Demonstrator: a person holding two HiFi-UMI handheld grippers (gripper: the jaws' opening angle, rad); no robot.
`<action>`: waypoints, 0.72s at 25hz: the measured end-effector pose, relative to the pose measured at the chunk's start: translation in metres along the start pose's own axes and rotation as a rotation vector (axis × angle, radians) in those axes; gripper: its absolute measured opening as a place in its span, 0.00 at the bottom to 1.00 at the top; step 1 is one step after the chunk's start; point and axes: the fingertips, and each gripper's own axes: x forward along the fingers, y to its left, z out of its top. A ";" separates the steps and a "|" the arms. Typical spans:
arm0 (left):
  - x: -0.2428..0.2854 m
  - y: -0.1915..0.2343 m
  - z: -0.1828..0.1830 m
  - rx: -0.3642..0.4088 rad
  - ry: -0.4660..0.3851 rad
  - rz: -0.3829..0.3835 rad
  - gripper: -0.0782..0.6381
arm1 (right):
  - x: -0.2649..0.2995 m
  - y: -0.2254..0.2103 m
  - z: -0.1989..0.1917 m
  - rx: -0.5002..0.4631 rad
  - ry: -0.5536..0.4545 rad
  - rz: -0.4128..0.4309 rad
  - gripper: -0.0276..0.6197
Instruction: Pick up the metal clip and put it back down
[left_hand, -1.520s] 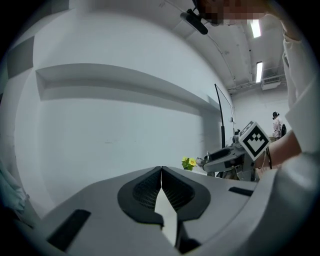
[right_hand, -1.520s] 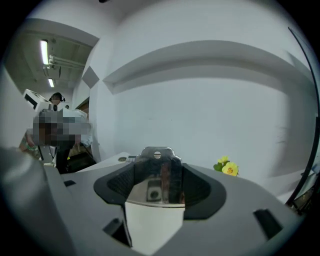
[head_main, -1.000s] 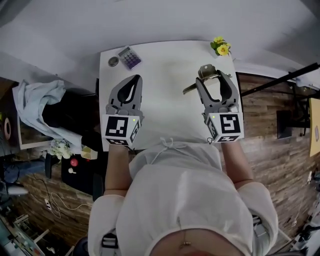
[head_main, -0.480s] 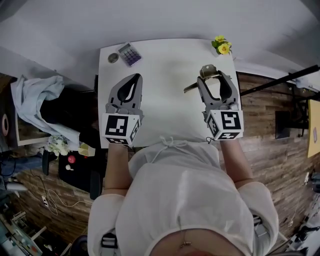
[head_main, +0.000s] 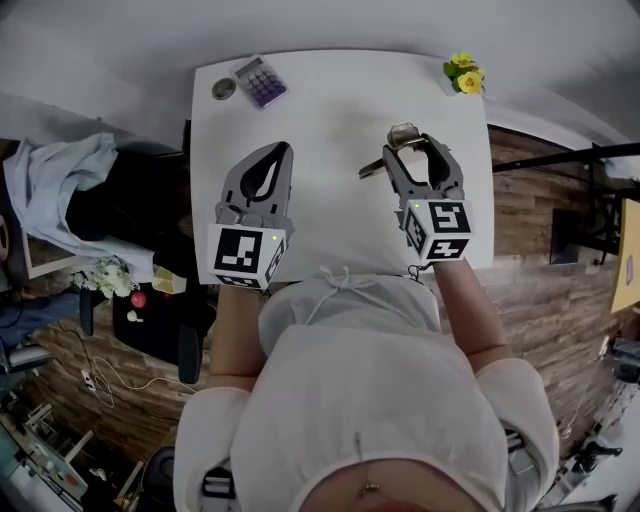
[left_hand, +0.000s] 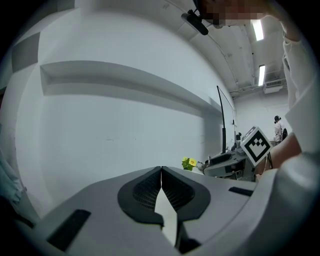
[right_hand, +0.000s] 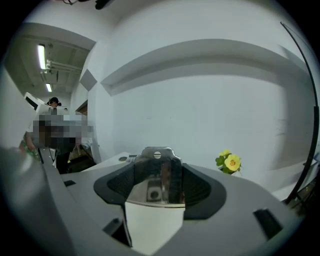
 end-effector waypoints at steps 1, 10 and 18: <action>0.002 0.001 -0.004 -0.006 0.007 -0.004 0.14 | 0.007 0.001 -0.008 0.005 0.023 0.002 0.50; 0.017 0.009 -0.040 -0.043 0.068 -0.038 0.14 | 0.058 0.014 -0.077 0.014 0.230 0.030 0.50; 0.029 0.017 -0.062 -0.054 0.083 -0.047 0.14 | 0.085 0.012 -0.138 0.053 0.391 0.015 0.50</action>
